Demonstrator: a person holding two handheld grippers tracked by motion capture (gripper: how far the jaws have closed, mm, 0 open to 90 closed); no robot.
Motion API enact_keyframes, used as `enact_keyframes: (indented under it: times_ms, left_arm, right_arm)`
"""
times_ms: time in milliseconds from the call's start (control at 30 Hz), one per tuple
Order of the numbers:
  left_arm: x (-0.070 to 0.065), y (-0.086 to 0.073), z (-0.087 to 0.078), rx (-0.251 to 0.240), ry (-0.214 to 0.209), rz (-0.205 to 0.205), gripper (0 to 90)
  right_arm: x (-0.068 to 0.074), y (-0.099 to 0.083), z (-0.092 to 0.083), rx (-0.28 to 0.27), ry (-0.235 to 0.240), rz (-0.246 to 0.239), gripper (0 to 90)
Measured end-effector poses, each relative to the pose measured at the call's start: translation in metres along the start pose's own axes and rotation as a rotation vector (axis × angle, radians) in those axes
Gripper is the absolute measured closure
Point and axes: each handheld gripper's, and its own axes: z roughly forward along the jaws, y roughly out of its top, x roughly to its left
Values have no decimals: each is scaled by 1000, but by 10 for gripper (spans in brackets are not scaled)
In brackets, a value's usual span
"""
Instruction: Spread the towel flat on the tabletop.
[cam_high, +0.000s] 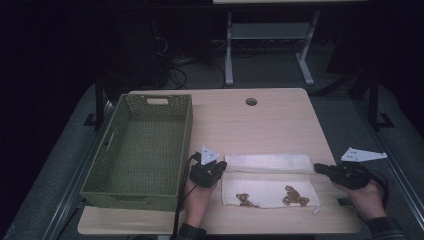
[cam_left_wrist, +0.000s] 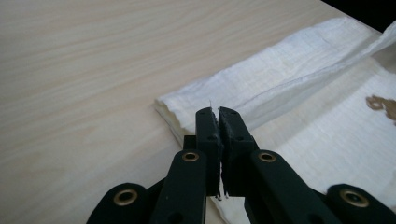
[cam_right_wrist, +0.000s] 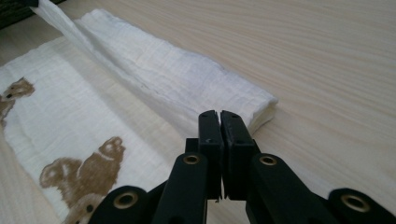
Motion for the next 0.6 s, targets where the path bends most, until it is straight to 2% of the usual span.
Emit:
enact_keyframes:
  times_ms: [133, 233, 267, 300, 333, 400, 600]
  left_arm:
    - [-5, -9, -4, 13, -22, 2, 870]
    - [-6, -11, -8, 8, -28, 2, 871]
    - [-11, -12, -10, 3, -41, -7, 871]
    - [-11, -12, -10, 3, -41, -7, 870]
    - [-15, -12, -14, 8, -21, 19, 871]
    - [-17, -12, -19, 8, -10, 28, 871]
    - [-28, -19, -32, 2, -9, 28, 871]
  right_arm:
    - [5, -5, -5, 3, 2, 4, 872]
    - [9, -8, -9, -3, 13, 12, 872]
    - [10, -9, -10, -4, 15, 9, 872]
    - [12, -10, -12, 0, 17, 12, 872]
    - [14, -12, -14, 0, 19, 12, 871]
    - [18, -14, -17, 0, 25, 7, 872]
    - [27, -24, -26, 12, 47, 1, 871]
